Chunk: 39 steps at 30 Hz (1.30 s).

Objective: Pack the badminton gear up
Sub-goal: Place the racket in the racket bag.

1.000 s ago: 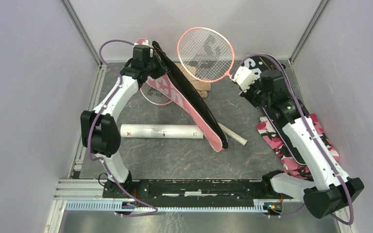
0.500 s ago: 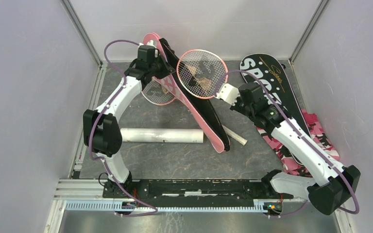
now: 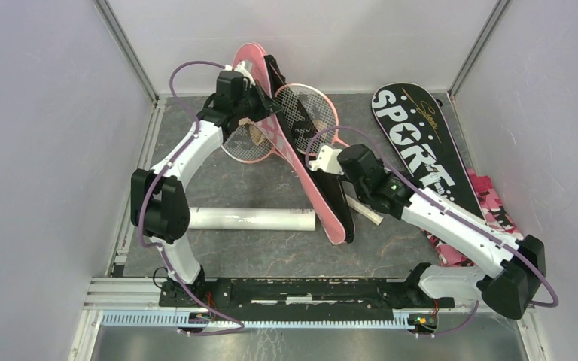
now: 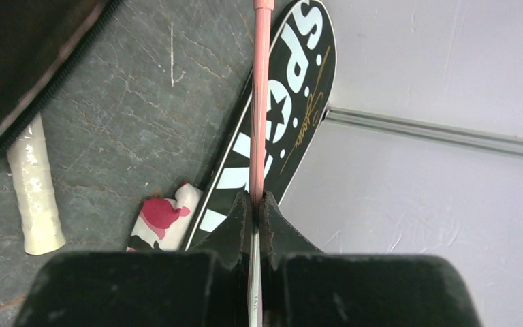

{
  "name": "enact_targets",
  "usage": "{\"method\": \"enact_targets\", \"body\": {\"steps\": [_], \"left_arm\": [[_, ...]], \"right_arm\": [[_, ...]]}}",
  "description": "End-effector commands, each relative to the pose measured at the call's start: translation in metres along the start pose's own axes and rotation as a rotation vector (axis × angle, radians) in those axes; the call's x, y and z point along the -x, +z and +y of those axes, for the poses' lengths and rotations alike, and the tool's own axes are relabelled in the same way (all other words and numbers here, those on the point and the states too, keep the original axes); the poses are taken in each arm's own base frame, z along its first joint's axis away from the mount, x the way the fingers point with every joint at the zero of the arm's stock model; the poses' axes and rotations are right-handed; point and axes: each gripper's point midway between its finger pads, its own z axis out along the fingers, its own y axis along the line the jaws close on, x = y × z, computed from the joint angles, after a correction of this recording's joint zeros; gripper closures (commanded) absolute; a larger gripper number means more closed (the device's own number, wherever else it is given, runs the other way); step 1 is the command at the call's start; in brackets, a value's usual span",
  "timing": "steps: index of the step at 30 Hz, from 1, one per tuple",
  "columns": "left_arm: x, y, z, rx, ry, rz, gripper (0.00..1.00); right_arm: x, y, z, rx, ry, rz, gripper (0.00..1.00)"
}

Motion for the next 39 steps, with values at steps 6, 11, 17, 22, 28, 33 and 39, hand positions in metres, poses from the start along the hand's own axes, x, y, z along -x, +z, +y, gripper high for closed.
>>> {"method": "enact_targets", "body": {"steps": [6, 11, 17, 22, 28, 33, 39], "left_arm": [[-0.004, -0.014, -0.068, -0.324, -0.043, 0.015, 0.98], [-0.011, -0.015, -0.074, -0.386, -0.098, 0.042, 0.98], [-0.022, -0.012, -0.078, -0.453, -0.185, 0.082, 0.98], [-0.030, -0.010, -0.073, -0.463, -0.201, 0.094, 0.98], [-0.029, -0.009, -0.070, -0.464, -0.214, 0.070, 0.98], [-0.023, -0.006, -0.065, -0.435, -0.218, 0.032, 0.98], [-0.021, -0.003, -0.062, -0.408, -0.237, 0.005, 0.98]], "right_arm": [[0.058, 0.015, -0.003, 0.009, 0.105, -0.123, 1.00], [0.095, 0.032, 0.001, 0.027, 0.198, -0.203, 1.00], [0.124, 0.060, 0.005, 0.034, 0.296, -0.239, 1.00], [0.144, 0.074, 0.016, 0.150, 0.384, -0.298, 0.94], [0.143, 0.069, 0.024, 0.307, 0.450, -0.342, 0.66], [0.125, 0.052, 0.019, 0.423, 0.507, -0.395, 0.39], [0.090, 0.023, 0.030, 0.530, 0.489, -0.413, 0.22]]}}
